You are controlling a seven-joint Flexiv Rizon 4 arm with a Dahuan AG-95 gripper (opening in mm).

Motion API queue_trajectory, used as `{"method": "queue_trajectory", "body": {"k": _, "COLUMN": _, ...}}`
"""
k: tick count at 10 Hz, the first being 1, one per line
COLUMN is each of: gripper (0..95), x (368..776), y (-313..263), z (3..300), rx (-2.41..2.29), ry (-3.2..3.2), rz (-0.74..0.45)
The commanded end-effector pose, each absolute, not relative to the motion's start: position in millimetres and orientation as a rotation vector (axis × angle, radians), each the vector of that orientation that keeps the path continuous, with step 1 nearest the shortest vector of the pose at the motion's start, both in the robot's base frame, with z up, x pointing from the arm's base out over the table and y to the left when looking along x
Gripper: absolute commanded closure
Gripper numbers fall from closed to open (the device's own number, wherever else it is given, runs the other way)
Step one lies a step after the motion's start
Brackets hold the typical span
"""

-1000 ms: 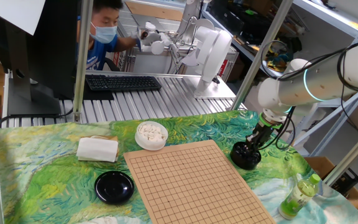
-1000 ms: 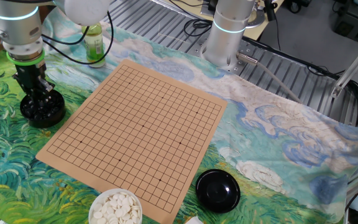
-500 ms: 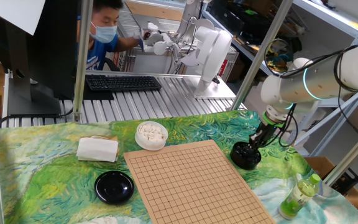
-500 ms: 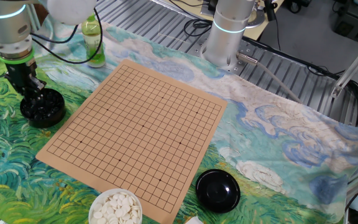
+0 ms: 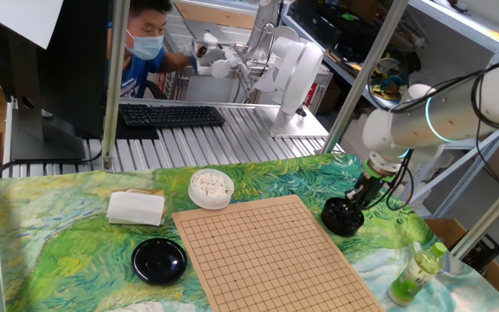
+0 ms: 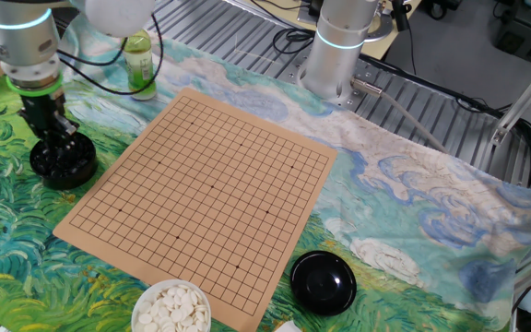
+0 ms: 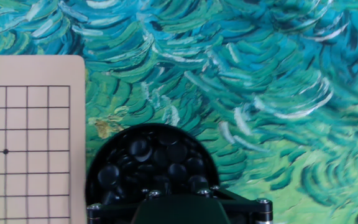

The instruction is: Play the first move as black on the 3-4 point in the upper right corner of the Go board

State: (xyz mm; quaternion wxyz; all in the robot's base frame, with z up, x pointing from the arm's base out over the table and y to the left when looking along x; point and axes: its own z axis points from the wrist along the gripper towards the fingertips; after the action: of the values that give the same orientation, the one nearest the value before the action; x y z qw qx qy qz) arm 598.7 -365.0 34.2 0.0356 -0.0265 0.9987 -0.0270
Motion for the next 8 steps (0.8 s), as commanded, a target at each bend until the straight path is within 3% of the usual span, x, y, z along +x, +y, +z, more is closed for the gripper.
{"method": "queue_trajectory", "body": {"k": 1, "gripper": 76.0, "x": 593.3, "y": -355.1, "z": 34.1, "rx": -0.032, "ry": 3.068, "rz": -0.071}}
{"method": "queue_trajectory", "body": {"k": 8, "gripper": 76.0, "x": 593.5, "y": -350.0, "z": 53.1, "rx": -0.003, "ry": 3.100, "rz": -0.076}}
